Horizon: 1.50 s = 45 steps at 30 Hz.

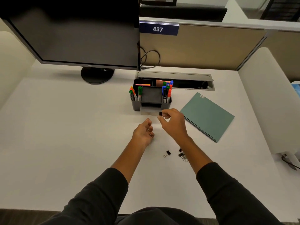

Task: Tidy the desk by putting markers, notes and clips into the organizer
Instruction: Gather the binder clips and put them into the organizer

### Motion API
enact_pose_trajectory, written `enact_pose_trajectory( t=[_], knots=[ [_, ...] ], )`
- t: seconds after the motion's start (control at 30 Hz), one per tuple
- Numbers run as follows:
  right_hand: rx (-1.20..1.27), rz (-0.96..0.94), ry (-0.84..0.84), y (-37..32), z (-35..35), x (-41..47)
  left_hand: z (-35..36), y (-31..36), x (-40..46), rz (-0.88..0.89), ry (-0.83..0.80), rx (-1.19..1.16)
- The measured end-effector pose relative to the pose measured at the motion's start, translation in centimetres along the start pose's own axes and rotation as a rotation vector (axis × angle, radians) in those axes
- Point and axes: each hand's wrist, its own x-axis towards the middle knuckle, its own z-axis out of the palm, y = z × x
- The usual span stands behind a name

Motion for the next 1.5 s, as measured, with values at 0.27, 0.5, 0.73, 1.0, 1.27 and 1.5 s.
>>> enact_pose_trajectory(
  t=[0.27,0.5,0.73,1.0,1.27,1.5],
  knots=[
    [-0.128,0.111,-0.036,-1.1,3.4,4.5,-4.2,1.0,-1.9,-0.007,-0.021,-0.034],
    [-0.29,0.09,-0.018,-1.2,4.1,4.5,-6.3,2.6,-2.1,0.013,0.01,-0.07],
    [-0.168,0.079,0.092,0.6,0.7,2.3,-6.3,3.2,-2.5,0.019,-0.022,-0.053],
    [-0.292,0.324,-0.168,6.8,-4.8,-6.6,-7.7,2.4,-3.6,0.024,0.003,-0.036],
    [-0.389,0.353,-0.238,8.3,-4.0,-11.0,-9.3,0.7,-5.0,0.088,0.056,0.08],
    [-0.408,0.325,-0.192,7.9,-3.9,-11.5,-10.5,-1.6,-7.5,0.38,0.089,0.709]
  ],
)
